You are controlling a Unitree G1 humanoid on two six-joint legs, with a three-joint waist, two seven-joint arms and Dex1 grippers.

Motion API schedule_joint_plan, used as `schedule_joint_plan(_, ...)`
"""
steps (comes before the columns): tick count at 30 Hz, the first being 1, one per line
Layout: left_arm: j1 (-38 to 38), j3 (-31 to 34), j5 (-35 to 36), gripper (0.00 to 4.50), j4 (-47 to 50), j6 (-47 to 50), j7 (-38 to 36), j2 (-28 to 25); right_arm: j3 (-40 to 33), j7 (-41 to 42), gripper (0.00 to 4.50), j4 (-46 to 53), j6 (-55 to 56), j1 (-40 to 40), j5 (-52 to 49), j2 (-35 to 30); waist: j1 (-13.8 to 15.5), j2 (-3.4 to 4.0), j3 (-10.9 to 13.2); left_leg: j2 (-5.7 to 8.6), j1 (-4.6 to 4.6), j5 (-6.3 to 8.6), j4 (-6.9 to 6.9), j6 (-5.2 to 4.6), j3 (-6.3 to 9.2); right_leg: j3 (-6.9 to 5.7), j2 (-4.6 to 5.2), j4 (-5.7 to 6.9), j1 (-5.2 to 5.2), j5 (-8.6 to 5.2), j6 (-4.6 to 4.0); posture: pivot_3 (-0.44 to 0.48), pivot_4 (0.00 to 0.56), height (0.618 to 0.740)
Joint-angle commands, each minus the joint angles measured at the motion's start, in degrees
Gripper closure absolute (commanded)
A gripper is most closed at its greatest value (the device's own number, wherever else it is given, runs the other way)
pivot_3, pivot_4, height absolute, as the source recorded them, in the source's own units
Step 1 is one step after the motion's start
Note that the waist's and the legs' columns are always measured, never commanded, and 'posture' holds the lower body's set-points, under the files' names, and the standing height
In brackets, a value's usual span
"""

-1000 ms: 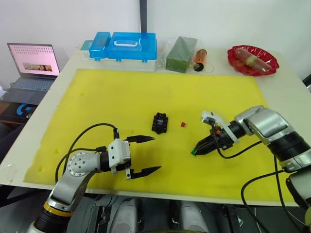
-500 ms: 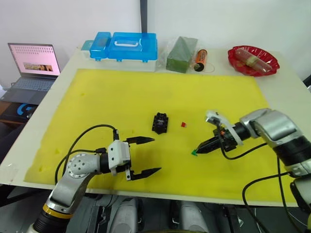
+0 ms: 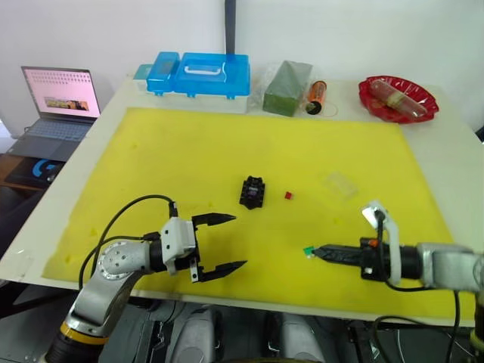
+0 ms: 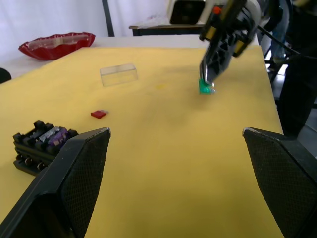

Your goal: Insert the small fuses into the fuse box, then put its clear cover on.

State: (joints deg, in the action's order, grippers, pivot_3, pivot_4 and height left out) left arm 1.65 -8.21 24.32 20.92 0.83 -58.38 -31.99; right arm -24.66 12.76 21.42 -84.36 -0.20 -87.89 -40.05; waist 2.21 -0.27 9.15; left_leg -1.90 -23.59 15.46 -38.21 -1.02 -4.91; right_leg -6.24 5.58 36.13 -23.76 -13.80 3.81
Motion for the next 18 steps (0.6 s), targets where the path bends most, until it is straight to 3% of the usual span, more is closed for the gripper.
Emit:
schedule_joint_plan(1,2.0,0.3,1.2,0.0,1.1,0.5,-0.4,0.3,5.2,-26.0,4.48,3.7,18.5,4.9,-21.8,-1.5,-0.1,0.0,0.0,0.01,0.03,0.0,0.0,0.0,-0.02,0.02,0.0,-0.01,0.04,0.0,0.01,0.0,0.15,0.74)
schedule_joint_plan(3,2.5,0.3,1.3,0.0,1.2,1.0,-0.3,0.3,8.0,-32.9,4.48,6.4,25.8,7.3,-24.8,0.6,-0.3,-0.02,0.0,0.02,0.1,0.01,0.0,-0.01,-0.06,0.08,-0.01,-0.05,0.08,-0.03,0.05,0.0,0.15,0.74)
schedule_joint_plan(9,2.6,0.4,1.4,0.0,2.7,2.6,0.2,0.3,13.9,-43.4,4.48,12.0,37.7,10.1,-25.1,4.6,-0.1,-0.02,0.0,0.01,0.13,0.01,0.0,-0.01,-0.02,0.1,-0.05,-0.06,0.14,-0.09,0.16,0.0,0.15,0.74)
schedule_joint_plan(18,3.1,0.4,1.3,0.0,3.6,4.1,0.4,0.5,15.2,-49.2,4.48,11.4,42.1,11.3,-25.1,4.5,-0.1,-0.01,0.0,0.02,0.14,0.01,0.0,-0.01,-0.02,0.11,-0.03,-0.08,0.14,-0.11,0.13,0.0,0.15,0.74)
